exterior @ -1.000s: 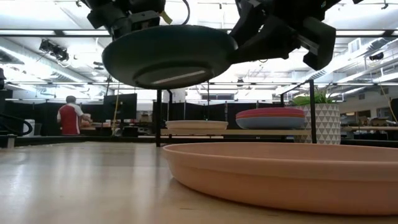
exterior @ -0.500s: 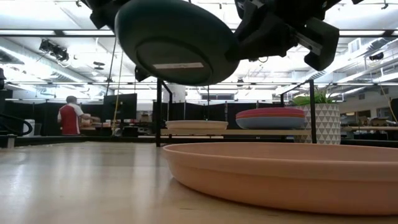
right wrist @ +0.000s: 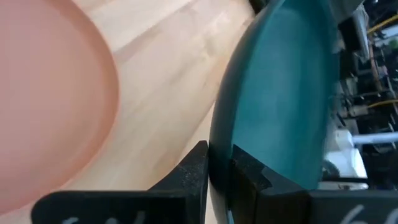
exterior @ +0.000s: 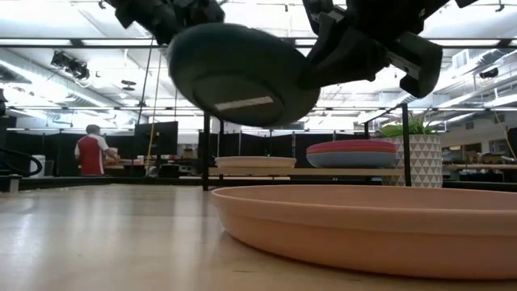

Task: Place and stack plates onto a shelf
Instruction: Stack the green plate on top of the pink plate on the shelf, then stack the light orange plate on top of the gray plate on the shelf

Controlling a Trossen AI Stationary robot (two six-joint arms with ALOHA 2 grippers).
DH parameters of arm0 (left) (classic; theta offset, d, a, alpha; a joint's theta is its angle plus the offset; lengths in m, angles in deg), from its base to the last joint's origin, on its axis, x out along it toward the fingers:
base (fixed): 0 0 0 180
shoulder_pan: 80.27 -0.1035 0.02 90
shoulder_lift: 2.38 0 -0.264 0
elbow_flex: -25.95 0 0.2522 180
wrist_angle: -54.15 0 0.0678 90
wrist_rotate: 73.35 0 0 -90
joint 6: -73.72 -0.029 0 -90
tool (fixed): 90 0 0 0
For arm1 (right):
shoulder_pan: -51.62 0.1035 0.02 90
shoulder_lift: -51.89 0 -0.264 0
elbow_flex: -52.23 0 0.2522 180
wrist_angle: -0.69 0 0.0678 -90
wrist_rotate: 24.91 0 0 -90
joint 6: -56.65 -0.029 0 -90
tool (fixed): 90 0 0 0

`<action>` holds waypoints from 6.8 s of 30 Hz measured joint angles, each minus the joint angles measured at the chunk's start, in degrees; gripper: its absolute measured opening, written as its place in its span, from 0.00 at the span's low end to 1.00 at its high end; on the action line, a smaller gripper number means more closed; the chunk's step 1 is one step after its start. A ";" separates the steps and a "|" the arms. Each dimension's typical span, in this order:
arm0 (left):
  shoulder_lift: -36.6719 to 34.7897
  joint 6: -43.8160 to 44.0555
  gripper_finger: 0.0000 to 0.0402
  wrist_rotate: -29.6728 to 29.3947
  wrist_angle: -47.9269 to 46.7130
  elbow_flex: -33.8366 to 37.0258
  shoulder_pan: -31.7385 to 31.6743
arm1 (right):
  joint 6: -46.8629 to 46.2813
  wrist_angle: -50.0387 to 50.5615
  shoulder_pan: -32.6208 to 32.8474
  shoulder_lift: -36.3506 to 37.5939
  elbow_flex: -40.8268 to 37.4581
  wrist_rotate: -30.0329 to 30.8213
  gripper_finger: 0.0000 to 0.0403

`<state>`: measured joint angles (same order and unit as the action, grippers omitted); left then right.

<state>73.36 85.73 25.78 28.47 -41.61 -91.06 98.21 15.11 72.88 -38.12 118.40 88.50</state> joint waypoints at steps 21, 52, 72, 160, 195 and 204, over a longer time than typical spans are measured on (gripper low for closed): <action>-16.18 -7.13 0.52 -13.60 0.01 0.02 6.00 | -13.41 16.36 -5.54 0.17 0.03 25.50 0.13; -16.28 -5.16 0.52 -17.25 -11.19 0.04 8.16 | -42.18 40.36 -28.09 1.22 4.95 13.37 0.13; -16.08 -3.33 0.52 -17.25 -13.63 2.86 12.48 | -35.80 38.04 -29.52 1.21 9.37 6.20 0.39; 14.58 30.18 0.03 -11.55 -38.01 1.57 55.06 | -20.51 5.81 -14.73 1.21 1.52 -3.84 0.42; 3.70 6.25 0.05 6.89 -22.66 1.27 1.35 | 3.79 -2.75 -1.38 1.12 1.52 2.19 0.41; 6.06 7.99 0.05 7.35 -17.91 1.29 0.16 | 8.14 -5.05 -1.36 1.08 1.52 -2.55 0.41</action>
<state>79.42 93.72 33.13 10.56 -40.32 -90.90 106.35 10.05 71.52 -37.04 119.92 85.96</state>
